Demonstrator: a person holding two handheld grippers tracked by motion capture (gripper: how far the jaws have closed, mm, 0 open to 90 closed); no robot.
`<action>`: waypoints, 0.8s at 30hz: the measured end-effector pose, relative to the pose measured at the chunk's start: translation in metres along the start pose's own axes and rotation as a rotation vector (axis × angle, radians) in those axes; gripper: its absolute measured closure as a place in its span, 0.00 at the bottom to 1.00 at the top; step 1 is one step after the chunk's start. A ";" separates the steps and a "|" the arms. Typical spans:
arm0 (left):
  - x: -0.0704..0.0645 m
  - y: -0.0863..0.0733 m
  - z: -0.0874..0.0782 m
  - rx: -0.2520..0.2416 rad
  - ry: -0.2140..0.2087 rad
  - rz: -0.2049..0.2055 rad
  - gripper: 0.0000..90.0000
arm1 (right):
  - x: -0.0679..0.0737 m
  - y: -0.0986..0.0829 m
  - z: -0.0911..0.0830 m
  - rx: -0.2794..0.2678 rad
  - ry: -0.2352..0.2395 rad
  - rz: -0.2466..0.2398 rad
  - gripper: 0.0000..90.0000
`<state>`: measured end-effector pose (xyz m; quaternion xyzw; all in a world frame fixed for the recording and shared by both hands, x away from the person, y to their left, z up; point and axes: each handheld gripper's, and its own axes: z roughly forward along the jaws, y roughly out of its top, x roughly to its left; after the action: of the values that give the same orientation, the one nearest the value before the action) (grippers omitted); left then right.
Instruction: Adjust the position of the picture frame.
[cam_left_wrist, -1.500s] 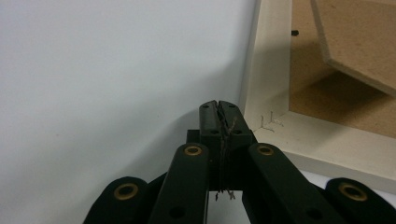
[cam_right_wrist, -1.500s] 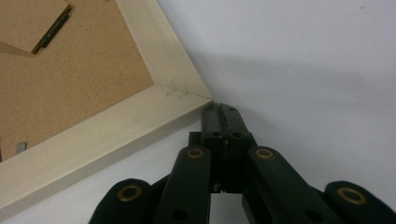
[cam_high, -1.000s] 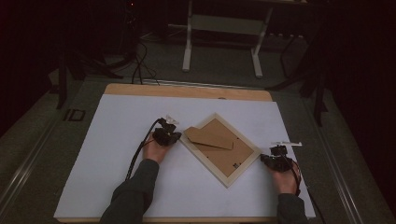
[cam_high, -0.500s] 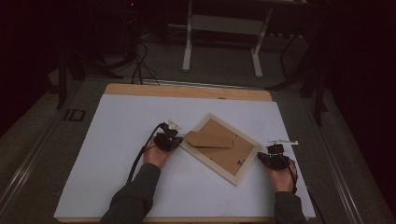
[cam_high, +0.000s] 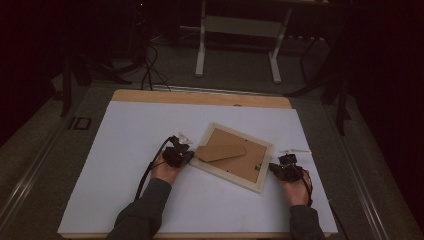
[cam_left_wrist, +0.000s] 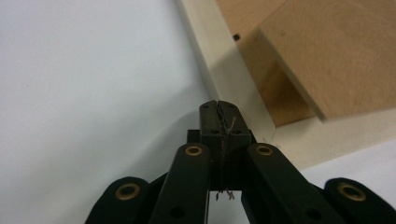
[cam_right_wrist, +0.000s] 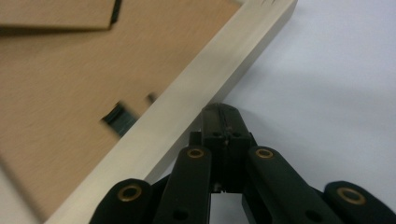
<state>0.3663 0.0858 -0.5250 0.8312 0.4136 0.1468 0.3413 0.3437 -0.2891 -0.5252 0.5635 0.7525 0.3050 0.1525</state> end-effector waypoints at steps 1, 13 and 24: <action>0.000 -0.001 -0.002 0.002 0.001 0.004 1.00 | 0.002 0.000 0.001 -0.002 0.003 -0.006 1.00; -0.002 -0.018 -0.018 0.007 -0.001 -0.007 1.00 | 0.013 -0.002 -0.001 0.036 0.075 -0.052 1.00; 0.002 -0.023 -0.018 0.015 0.006 -0.050 1.00 | 0.019 0.003 0.003 0.043 0.060 -0.082 1.00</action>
<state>0.3444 0.1050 -0.5273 0.8227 0.4365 0.1378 0.3371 0.3417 -0.2700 -0.5230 0.5261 0.7855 0.2988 0.1302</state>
